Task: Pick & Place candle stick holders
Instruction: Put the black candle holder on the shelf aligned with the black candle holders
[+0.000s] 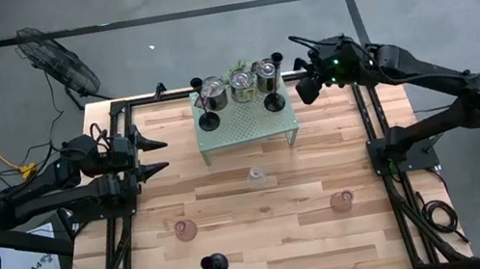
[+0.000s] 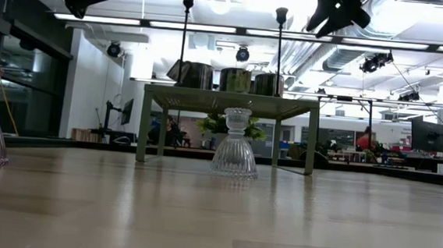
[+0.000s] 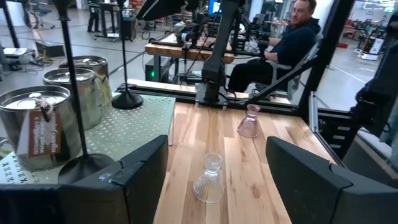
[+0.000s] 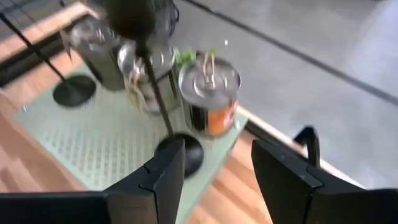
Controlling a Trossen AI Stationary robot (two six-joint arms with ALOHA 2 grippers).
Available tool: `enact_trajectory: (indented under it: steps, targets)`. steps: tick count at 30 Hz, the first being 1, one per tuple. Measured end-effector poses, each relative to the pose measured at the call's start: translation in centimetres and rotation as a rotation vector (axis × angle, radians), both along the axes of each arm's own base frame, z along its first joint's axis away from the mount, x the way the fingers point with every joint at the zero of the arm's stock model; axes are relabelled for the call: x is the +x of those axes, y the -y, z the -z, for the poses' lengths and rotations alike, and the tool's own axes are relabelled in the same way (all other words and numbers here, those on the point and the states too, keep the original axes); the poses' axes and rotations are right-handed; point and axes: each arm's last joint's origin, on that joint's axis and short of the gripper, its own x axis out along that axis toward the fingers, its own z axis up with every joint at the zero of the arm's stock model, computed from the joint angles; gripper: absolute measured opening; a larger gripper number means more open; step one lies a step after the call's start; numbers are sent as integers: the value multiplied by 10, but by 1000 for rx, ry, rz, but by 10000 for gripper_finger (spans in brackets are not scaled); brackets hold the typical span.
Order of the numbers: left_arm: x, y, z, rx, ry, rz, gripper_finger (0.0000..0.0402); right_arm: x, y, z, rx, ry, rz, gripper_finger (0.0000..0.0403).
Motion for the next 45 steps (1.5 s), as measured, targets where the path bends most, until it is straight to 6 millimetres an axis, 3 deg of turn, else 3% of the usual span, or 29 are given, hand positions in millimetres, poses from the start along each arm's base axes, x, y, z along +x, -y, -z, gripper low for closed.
enact_trajectory:
  steps: [7,15,19,27,34,45]
  targets:
    - [0,1,1,-4,-12,18,267,-4,-11,10,88,-103,-42,178]
    - [0,1,5,-19,-54,32,267,-1,-41,13,70,-160,-71,178]
    - [-1,1,9,-126,-85,24,267,-2,-57,16,29,-194,-50,178]
    - [0,5,17,-236,-184,152,267,-18,-80,59,-6,-232,8,178]
    - [9,6,21,-258,-242,234,267,-47,-96,100,56,-46,-25,178]
    - [16,14,19,-219,-238,294,267,-65,-112,135,97,234,-264,178]
